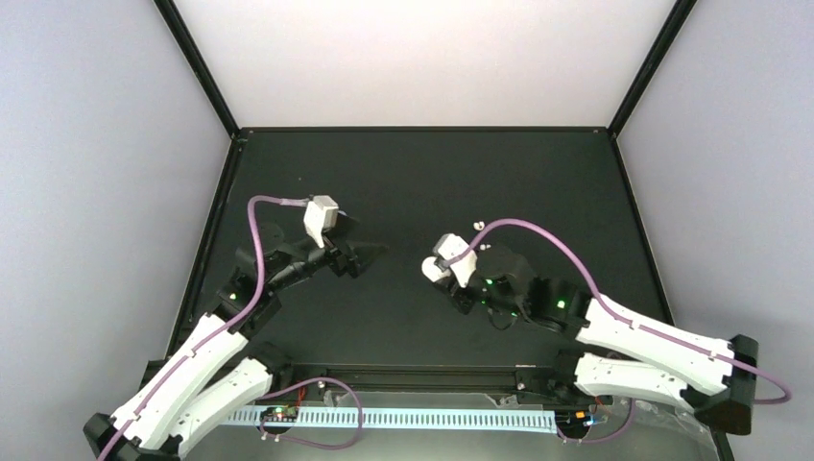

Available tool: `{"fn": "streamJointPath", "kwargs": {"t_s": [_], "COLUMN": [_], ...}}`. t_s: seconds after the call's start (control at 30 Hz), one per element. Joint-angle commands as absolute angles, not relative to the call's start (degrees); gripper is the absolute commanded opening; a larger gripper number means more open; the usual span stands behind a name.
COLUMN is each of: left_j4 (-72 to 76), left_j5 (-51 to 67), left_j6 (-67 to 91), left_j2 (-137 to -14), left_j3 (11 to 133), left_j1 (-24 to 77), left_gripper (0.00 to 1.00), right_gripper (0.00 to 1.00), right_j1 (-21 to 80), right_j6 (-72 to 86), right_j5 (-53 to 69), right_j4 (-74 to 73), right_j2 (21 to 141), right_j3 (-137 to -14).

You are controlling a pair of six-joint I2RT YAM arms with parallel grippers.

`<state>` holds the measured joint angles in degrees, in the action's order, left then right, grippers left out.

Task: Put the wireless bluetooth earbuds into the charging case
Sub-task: Pick up the charging case at the center of the board.

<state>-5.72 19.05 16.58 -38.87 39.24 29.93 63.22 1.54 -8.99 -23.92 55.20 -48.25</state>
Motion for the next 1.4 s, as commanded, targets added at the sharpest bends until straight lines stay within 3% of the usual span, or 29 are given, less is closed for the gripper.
{"fn": "streamJointPath", "kwargs": {"t_s": [0.0,0.17,0.4,0.63,1.37], "left_j4": [-0.10,-1.01,-1.47,-2.80,-1.44], "left_j5": [33.40,37.25,29.20,30.54,32.44], "left_j6": [16.97,17.95,24.42,29.20,31.70], "left_j2": [-41.25,-47.40,-55.88,-62.34,-67.96], "left_j3": [39.65,42.48,45.56,49.48,51.55], "left_j1": [33.68,39.23,43.50,43.68,47.48], "left_gripper": [0.99,0.98,0.88,0.77,0.53], "right_gripper": [0.36,0.36,0.36,0.36,0.36], "right_j1": [63.71,63.85,63.98,63.98,63.98], "right_j6": [-1.99,-3.08,-3.15,-3.34,-3.31], "right_j5": [-11.67,-10.98,-11.09,-12.28,-12.49], "right_j4": [-22.74,-21.88,-21.64,-21.81,-20.65], "right_j2": [48.58,45.34,46.78,46.59,48.46], "right_j3": [-44.96,-43.96,-44.93,-44.97,-45.72]}}
